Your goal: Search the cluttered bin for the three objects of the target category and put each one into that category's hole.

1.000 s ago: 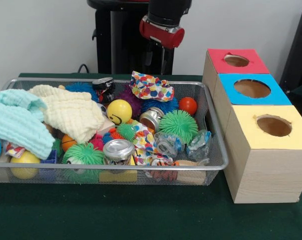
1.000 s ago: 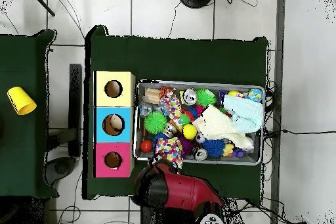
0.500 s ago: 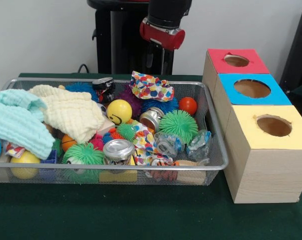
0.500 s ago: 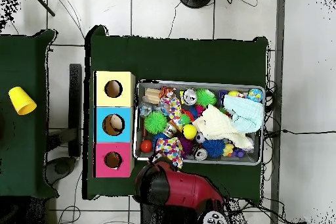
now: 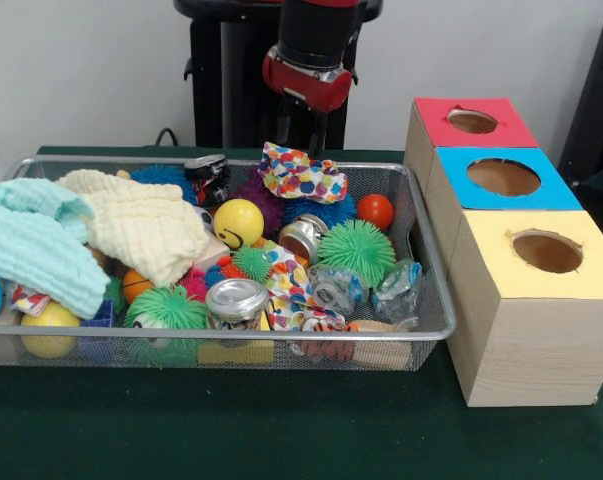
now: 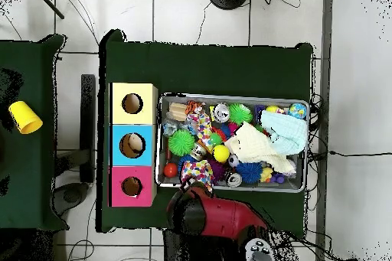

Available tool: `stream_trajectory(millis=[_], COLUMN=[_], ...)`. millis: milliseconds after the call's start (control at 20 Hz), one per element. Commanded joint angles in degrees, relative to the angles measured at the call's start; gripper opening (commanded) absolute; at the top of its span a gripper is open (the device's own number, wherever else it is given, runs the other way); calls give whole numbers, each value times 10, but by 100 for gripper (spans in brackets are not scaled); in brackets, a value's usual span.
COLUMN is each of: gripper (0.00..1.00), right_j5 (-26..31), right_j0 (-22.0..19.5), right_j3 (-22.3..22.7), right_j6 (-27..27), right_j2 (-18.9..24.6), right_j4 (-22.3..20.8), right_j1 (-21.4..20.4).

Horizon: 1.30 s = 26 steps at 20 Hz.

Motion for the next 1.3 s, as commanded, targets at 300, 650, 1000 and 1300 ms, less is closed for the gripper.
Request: stream_trajectory(millis=[300, 650, 1000, 1300], gripper=[100, 100, 100, 100], right_j5=[-37, -33, -57, -64], right_j0=[13, 3, 9, 0], right_j3=[-77, -96, -111, -143], right_j6=[6, 12, 29, 30], right_j2=[3, 10, 0, 10], right_j4=[-61, -70, -68, -58], right_j1=[33, 47, 76, 120])
